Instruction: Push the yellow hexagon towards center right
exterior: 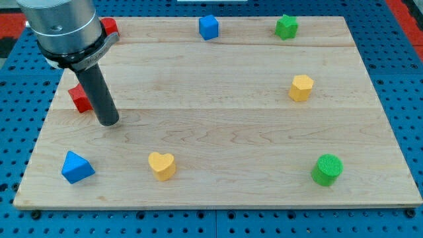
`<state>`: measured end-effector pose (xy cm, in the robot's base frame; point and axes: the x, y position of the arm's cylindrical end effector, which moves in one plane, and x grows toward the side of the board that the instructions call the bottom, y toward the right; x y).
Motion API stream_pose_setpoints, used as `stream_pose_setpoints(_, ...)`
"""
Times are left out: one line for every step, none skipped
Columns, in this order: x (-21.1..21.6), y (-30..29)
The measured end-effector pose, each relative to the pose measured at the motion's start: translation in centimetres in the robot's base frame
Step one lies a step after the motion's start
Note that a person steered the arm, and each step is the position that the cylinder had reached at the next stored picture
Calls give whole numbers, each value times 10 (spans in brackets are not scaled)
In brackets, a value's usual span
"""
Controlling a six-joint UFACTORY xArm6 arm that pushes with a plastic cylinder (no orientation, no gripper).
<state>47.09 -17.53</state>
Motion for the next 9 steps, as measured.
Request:
stream_pose_setpoints(0, 0)
stream_pose_setpoints(2, 1)
stream_pose_setpoints(2, 1)
stream_pose_setpoints(6, 1)
stream_pose_setpoints(10, 20)
stream_pose_setpoints(28, 68)
stream_pose_setpoints(40, 134)
stream_pose_setpoints(12, 214)
stream_pose_setpoints(-15, 257)
